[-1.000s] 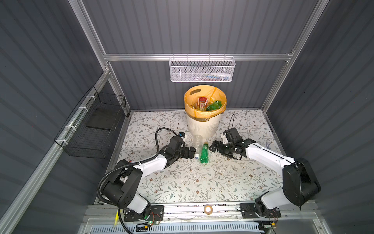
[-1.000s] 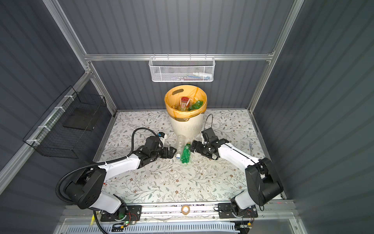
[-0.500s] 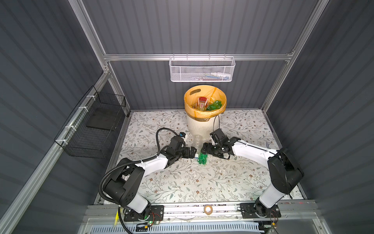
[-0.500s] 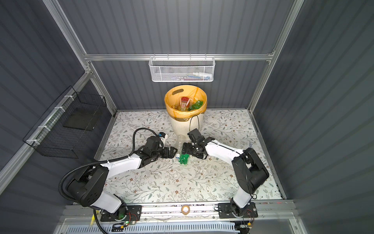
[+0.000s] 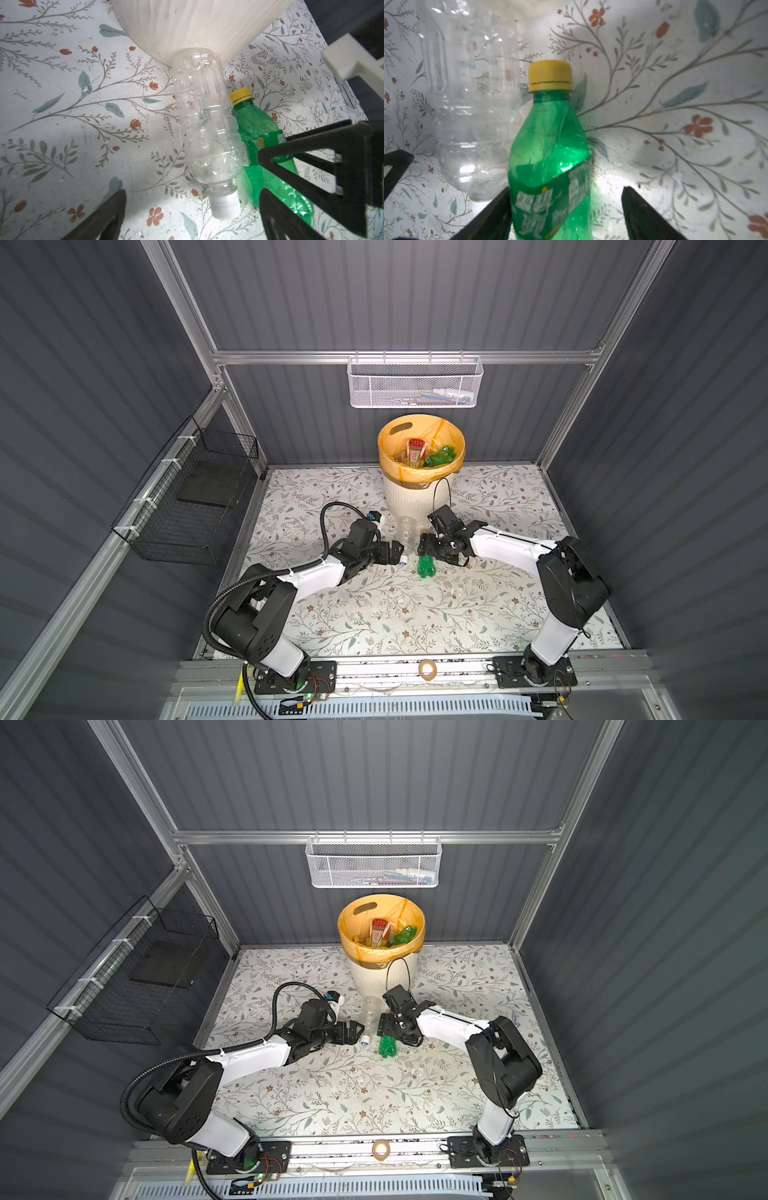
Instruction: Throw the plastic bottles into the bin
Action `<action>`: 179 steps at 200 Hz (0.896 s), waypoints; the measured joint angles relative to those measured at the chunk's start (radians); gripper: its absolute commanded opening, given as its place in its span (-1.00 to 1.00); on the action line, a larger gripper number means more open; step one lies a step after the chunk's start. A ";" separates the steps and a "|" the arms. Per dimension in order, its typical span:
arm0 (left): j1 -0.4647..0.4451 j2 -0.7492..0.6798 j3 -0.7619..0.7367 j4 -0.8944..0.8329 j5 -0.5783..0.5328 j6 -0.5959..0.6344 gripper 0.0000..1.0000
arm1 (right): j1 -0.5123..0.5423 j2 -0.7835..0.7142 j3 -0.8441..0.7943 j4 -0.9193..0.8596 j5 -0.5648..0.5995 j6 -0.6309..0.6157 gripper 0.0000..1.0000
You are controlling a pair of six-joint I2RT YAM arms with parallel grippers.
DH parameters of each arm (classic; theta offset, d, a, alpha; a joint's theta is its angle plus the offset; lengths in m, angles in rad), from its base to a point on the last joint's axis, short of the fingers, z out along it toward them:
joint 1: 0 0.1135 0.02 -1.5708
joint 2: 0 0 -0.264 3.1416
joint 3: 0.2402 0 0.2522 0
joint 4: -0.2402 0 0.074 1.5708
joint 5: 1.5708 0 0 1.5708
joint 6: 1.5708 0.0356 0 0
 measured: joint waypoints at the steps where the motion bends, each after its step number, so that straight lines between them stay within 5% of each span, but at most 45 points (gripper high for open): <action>1: 0.000 0.000 0.000 0.000 0.000 0.000 0.98 | -0.001 -0.003 -0.003 -0.001 0.000 0.000 0.62; 48: 0.000 0.000 0.000 0.000 0.001 0.000 0.98 | -0.014 -0.012 -0.010 -0.030 0.029 -0.026 0.58; 179: 0.000 0.000 0.000 -0.001 0.001 0.000 0.98 | -0.026 0.005 -0.010 0.028 -0.027 -0.111 -0.30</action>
